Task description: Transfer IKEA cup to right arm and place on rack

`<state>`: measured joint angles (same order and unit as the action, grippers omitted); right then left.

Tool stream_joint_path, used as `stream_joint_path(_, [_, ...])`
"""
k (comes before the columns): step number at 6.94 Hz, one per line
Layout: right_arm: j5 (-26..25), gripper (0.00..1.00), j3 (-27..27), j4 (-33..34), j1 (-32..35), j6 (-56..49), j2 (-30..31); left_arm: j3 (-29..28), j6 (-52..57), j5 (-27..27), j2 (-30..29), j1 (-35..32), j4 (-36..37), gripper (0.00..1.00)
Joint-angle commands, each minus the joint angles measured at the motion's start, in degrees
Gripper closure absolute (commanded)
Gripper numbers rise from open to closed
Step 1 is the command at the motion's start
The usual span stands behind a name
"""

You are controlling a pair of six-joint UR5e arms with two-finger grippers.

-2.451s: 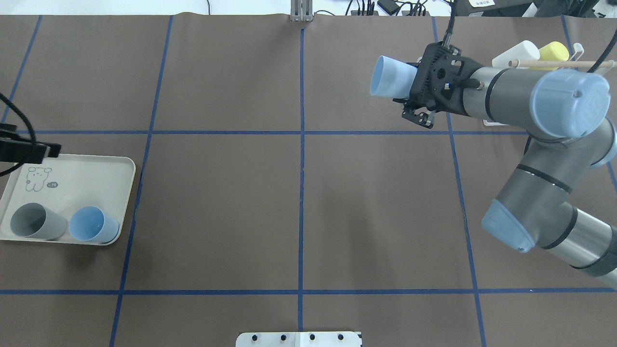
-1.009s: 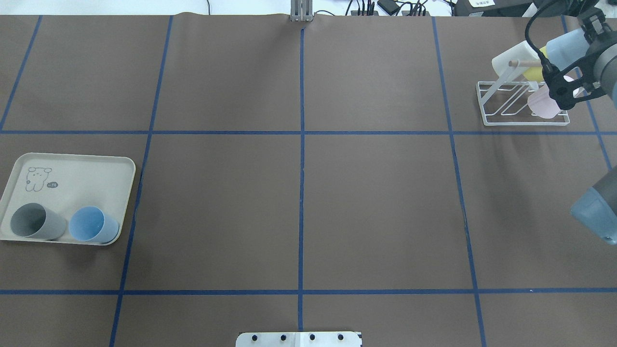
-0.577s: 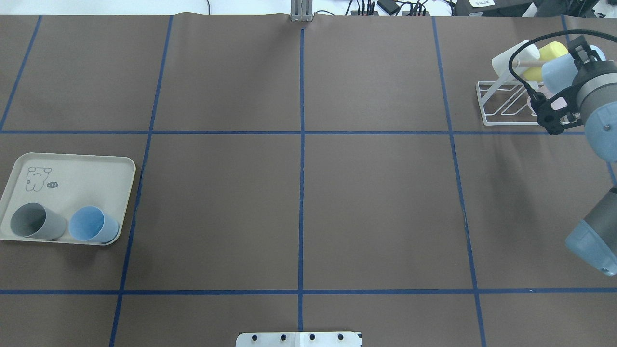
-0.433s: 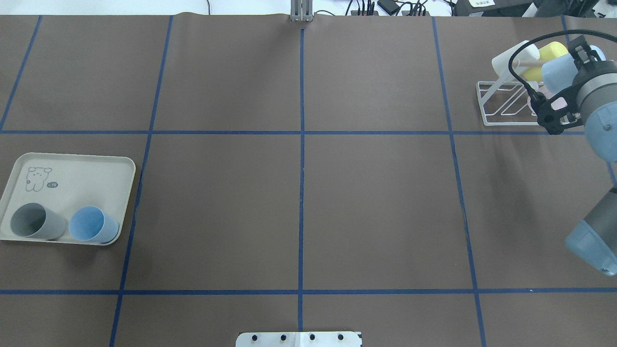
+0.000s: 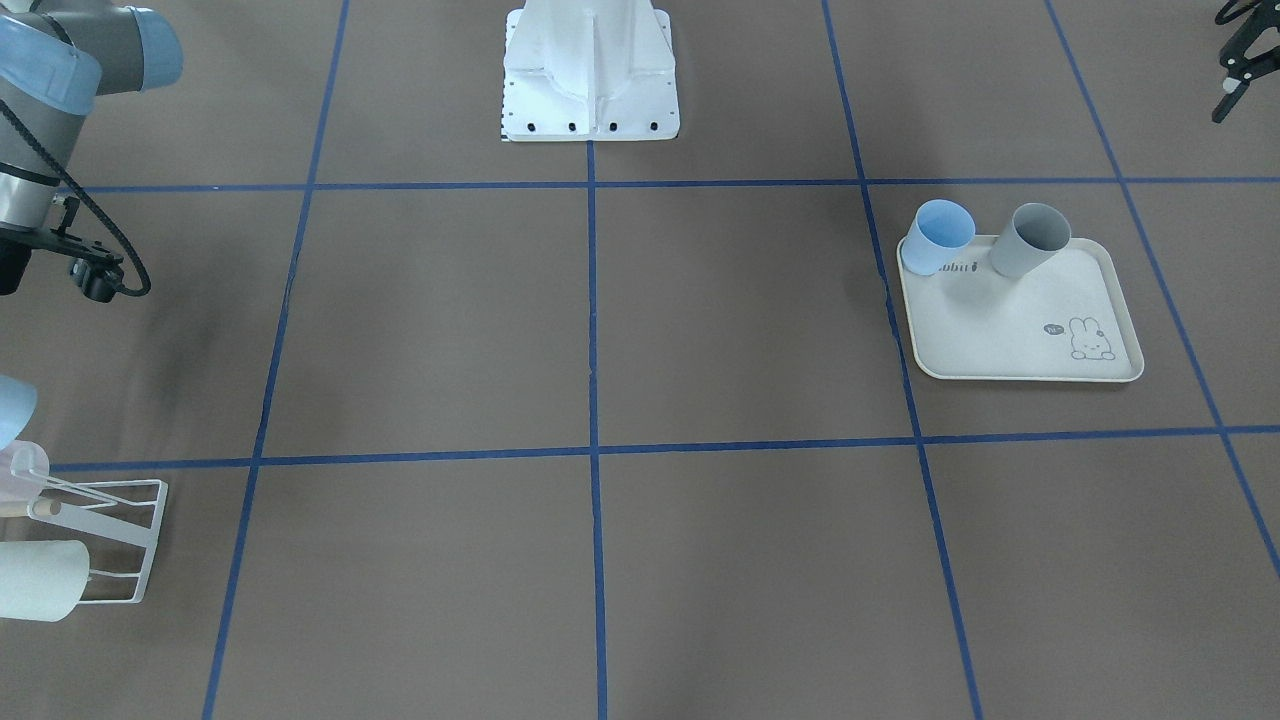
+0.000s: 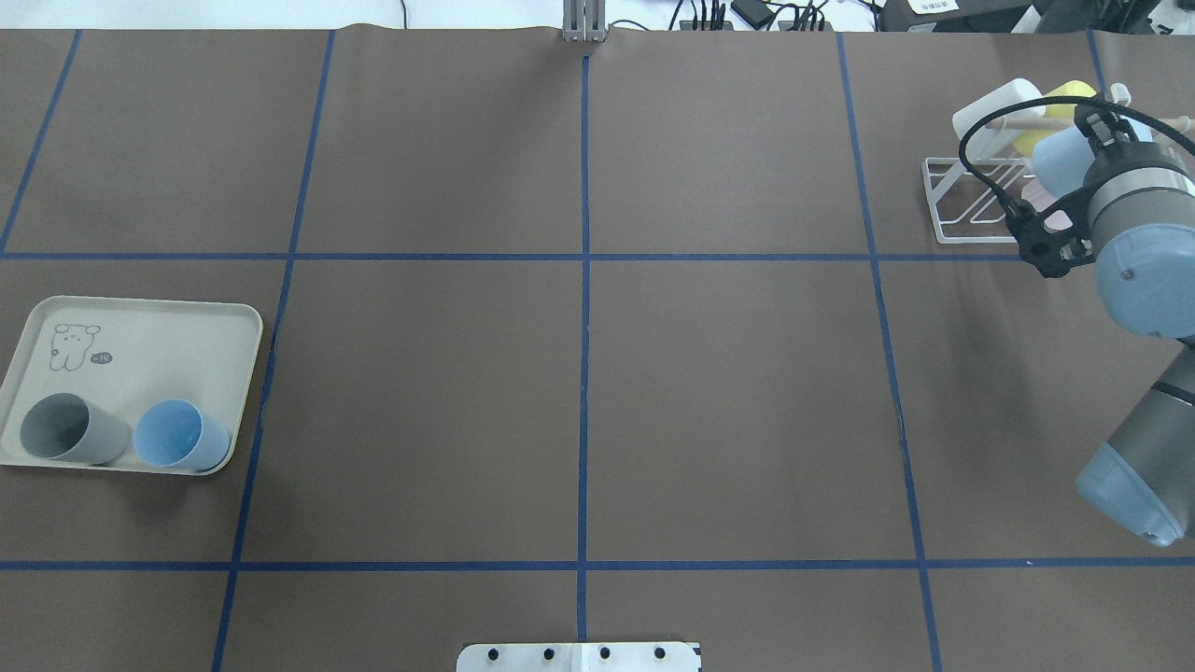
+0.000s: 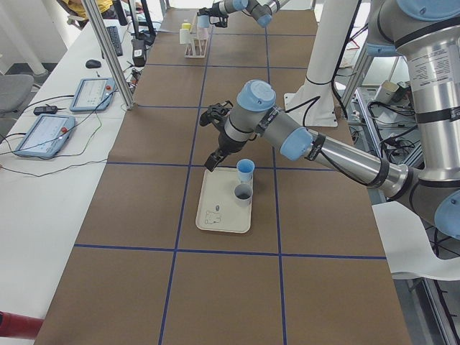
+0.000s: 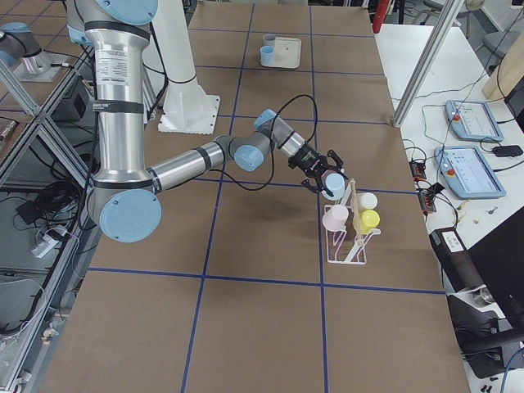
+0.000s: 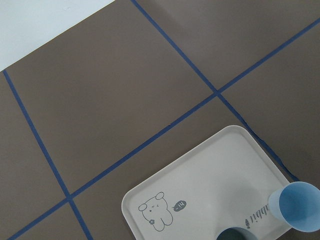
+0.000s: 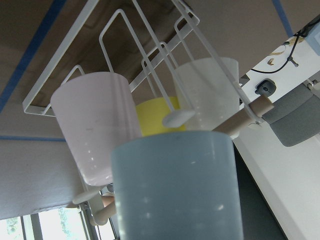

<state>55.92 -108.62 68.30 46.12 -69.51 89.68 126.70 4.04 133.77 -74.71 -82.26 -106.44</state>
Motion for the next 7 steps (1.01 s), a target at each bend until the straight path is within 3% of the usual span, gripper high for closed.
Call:
stream_joint_path(1, [-0.20, 1.00, 2.00, -0.10, -0.06, -0.45, -1.43, 0.03, 0.00, 0.00, 0.00, 0.00, 0.00, 0.00])
stream_joint_path(5, [-0.81, 1.00, 3.59, -0.10, -0.24, -0.54, -2.05, -0.05, 0.00, 0.00, -0.09, 0.00, 0.00, 0.00])
stream_joint_path(7, [-1.43, 0.93, 3.59, -0.10, -0.68, -0.54, -2.49, -0.23, 0.00, 0.00, -0.18, 0.09, 0.00, 0.00])
